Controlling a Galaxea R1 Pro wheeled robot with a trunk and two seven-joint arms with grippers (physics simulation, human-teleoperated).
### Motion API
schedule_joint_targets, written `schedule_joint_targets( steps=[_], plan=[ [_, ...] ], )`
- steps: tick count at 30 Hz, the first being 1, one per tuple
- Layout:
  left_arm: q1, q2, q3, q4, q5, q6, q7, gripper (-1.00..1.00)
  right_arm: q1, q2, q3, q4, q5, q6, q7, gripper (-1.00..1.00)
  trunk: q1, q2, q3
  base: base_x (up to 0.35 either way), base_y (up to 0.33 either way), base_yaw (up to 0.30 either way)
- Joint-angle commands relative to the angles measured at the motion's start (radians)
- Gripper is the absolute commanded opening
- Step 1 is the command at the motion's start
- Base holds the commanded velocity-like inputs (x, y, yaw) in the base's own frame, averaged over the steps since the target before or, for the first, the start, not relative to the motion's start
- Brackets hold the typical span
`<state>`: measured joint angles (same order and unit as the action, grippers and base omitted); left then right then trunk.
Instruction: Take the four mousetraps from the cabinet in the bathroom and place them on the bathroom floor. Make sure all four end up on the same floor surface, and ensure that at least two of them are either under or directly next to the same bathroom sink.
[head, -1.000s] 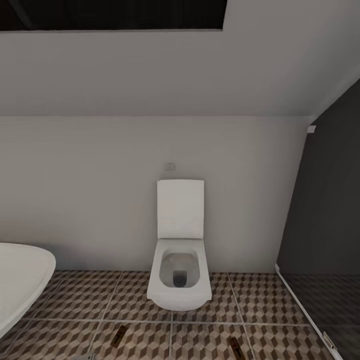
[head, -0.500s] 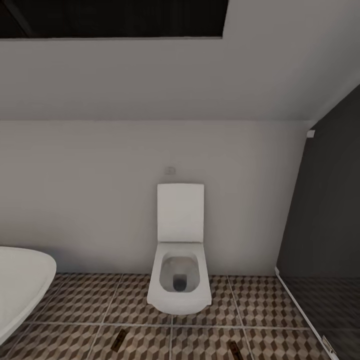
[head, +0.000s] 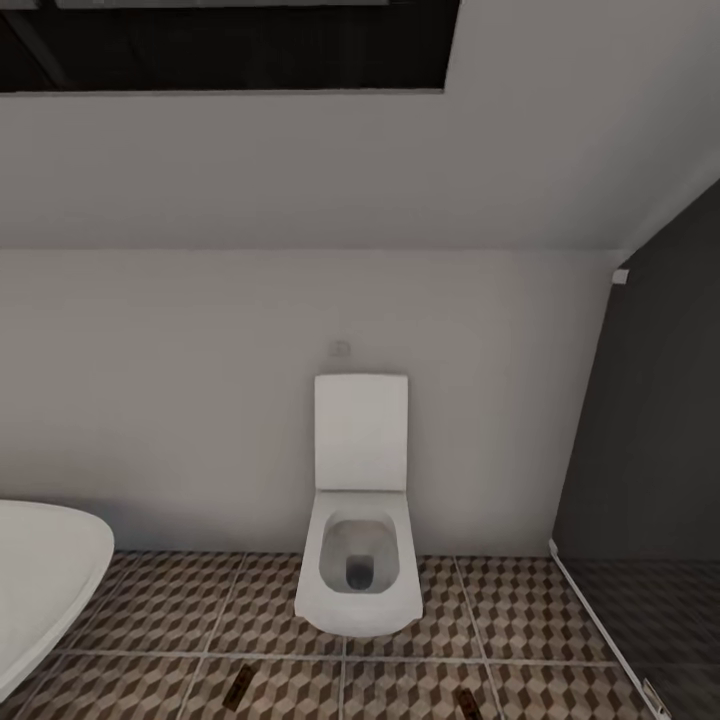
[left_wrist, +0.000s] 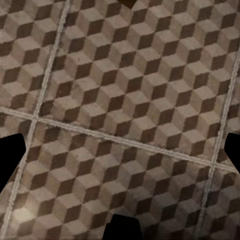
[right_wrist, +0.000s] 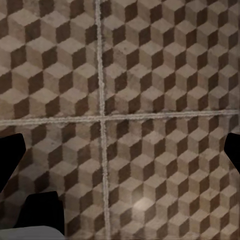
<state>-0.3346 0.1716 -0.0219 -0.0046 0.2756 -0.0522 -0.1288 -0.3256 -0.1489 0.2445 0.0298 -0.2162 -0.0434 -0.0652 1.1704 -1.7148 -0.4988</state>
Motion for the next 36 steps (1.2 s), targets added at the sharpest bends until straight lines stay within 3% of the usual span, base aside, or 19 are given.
schedule_joint_targets(
  steps=[1,36],
  plan=[
    [0.003,0.000,-0.003,0.002,0.008,-0.003,-0.005,1.00,0.004,0.000,0.009,0.003,-0.009,-0.004,-0.001,1.00,-0.004,0.007,0.002,0.000,0.000,0.000],
    [0.120,-0.009,-0.003,0.003,0.009,-0.008,0.003,1.00,0.163,0.007,0.009,0.004,-0.003,-0.001,0.000,1.00,-0.138,0.252,0.112,0.000,0.000,0.000]
  ],
)
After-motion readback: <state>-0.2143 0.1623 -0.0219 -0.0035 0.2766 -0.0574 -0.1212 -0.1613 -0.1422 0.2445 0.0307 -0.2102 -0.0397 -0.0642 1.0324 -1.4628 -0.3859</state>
